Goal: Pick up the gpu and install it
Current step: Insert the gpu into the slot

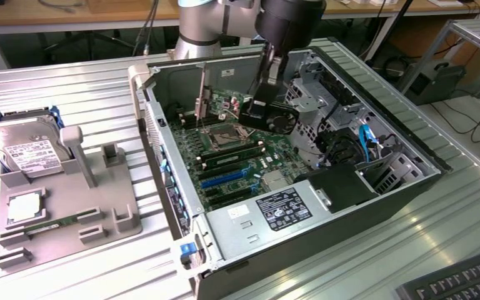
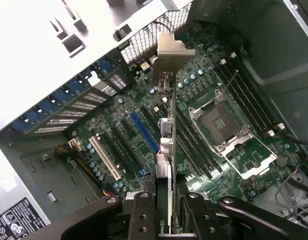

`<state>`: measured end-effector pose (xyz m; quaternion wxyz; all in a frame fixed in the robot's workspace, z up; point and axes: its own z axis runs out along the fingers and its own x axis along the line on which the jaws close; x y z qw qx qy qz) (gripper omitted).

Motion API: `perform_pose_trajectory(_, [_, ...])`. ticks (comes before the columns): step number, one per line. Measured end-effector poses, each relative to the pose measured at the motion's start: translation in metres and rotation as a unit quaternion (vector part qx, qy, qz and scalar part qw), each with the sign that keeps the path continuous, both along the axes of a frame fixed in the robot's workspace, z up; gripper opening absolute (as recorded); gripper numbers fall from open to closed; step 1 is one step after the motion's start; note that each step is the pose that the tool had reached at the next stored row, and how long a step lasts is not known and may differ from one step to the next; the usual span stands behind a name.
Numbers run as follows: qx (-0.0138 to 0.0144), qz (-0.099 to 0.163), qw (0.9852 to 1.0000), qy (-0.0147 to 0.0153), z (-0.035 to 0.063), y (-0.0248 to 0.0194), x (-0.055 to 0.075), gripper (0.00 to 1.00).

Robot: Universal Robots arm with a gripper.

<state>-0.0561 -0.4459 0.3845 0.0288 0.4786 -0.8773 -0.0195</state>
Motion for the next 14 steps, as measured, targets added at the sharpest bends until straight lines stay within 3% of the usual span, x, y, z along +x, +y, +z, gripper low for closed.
perform_pose_trajectory(4, [0.0,0.04,0.9992,-0.0008,-0.0019,0.0,0.0,0.26])
perform_pose_trajectory(6, [0.0,0.061,0.9981,-0.0011,-0.0029,0.0,0.0,0.26])
perform_pose_trajectory(11, [0.0004,0.112,0.9937,-0.0014,-0.0052,0.0,0.0,0.26])
perform_pose_trajectory(14, [0.0015,0.14,0.9902,-0.0014,-0.0062,0.0,0.0,0.26])
